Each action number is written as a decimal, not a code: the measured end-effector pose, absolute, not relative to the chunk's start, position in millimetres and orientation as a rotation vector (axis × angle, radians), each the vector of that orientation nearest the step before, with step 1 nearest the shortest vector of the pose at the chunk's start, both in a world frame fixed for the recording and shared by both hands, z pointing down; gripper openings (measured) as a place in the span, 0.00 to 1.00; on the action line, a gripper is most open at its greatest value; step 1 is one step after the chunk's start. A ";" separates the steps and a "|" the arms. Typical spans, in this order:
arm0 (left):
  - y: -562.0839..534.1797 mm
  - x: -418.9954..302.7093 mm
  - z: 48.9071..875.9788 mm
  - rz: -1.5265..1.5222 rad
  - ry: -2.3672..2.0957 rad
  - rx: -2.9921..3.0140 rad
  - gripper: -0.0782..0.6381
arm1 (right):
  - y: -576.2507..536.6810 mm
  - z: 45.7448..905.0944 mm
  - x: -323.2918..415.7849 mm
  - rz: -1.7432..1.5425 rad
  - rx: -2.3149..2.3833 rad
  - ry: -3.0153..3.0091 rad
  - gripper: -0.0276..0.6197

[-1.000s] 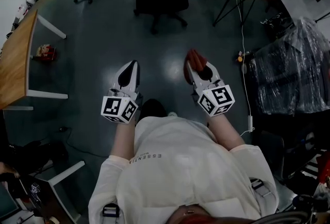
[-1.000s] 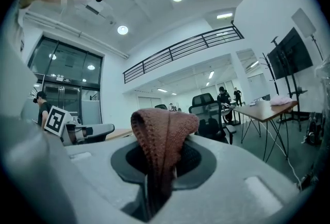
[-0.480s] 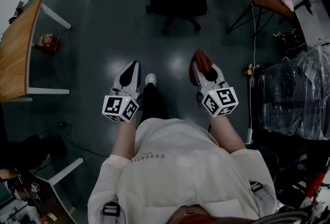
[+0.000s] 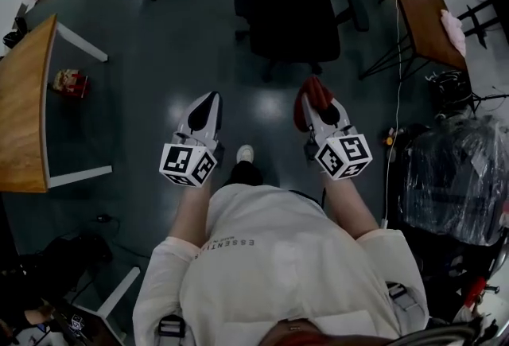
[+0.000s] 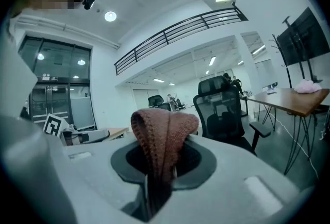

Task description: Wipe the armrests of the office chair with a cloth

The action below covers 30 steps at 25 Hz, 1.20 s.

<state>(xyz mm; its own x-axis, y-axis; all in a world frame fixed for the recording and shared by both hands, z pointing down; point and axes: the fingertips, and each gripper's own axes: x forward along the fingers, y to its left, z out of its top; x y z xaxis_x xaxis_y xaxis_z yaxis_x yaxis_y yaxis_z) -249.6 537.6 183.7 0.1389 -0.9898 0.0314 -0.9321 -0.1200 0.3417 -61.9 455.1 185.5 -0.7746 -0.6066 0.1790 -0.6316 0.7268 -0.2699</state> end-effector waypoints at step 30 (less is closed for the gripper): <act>217.0 -420.0 349.8 -0.170 -1.809 1.777 0.13 | 76.4 329.1 -304.6 0.691 0.755 -2.621 0.14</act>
